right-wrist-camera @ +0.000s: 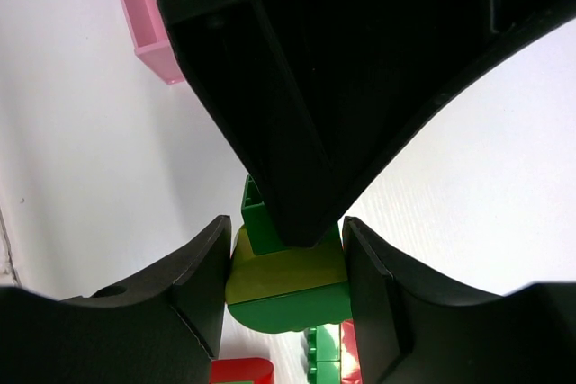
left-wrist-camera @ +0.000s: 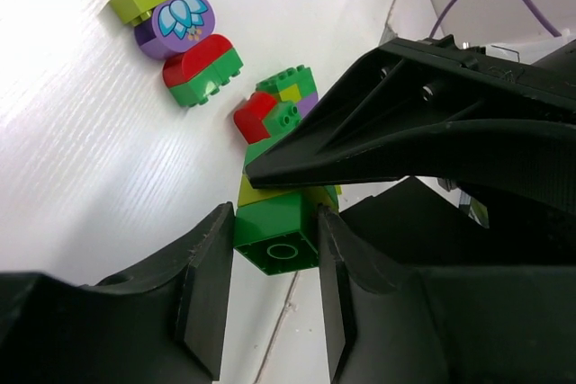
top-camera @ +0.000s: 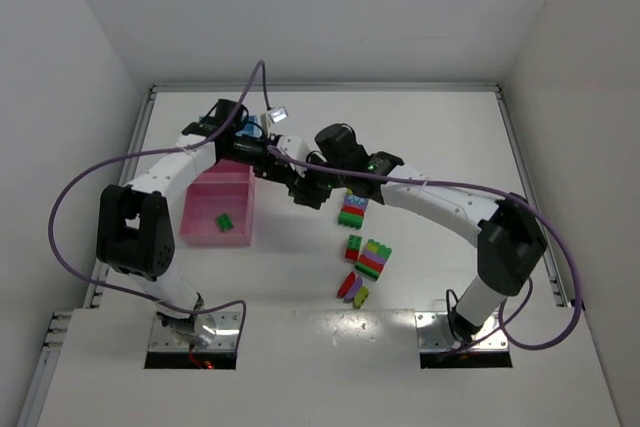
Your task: Sort the legos into containers by color
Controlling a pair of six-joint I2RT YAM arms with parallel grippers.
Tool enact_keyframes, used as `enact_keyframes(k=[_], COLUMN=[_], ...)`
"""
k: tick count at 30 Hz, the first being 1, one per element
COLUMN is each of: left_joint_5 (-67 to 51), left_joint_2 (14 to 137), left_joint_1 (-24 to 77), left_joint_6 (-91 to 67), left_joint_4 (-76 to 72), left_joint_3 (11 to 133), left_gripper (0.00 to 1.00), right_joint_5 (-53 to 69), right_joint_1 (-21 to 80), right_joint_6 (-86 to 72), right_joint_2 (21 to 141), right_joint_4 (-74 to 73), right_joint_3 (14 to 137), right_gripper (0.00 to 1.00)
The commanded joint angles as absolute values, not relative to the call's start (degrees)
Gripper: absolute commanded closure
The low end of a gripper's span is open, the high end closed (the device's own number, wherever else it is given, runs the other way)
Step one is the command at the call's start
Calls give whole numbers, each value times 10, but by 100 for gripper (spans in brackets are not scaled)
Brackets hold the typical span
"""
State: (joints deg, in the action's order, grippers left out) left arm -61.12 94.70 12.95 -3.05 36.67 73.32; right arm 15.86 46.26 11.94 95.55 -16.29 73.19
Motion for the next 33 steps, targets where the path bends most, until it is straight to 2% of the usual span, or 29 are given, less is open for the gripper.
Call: enact_keyframes(k=[1,5,13,17,18,24,28,33], left_joint_5=[-628,-640,-640,-536,-470,-267,-202,-160], left_joint_2=[918,891,830,775,762,663,591,574], left_joint_1=[123,85,-8,-16,-16,-4,-4,-4], left_joint_6=[-22,-22,-12,83,101,216,270,300], left_joint_4=[357,357,357,402,403,408,375,347], left_joint_3=[719,708,676,662,655,580,484,429], left_gripper=[77,82,82,82,82,82,79,77], right_joint_5=[136,106,85,112,130,235,249,269], right_joint_1=[467,460,426,394,386,345,328,323], right_joint_6=[116,123,134,69,34,-90,-183,-228], right_joint_2=[926,904,863,863,863,938,964,983], right_joint_4=[-139,-127,-116,-110,-110,-141,-141,-135], right_joint_3=[719,680,606,618,625,706,720,726], right_gripper=[100,100,100,100,100,100,100,100])
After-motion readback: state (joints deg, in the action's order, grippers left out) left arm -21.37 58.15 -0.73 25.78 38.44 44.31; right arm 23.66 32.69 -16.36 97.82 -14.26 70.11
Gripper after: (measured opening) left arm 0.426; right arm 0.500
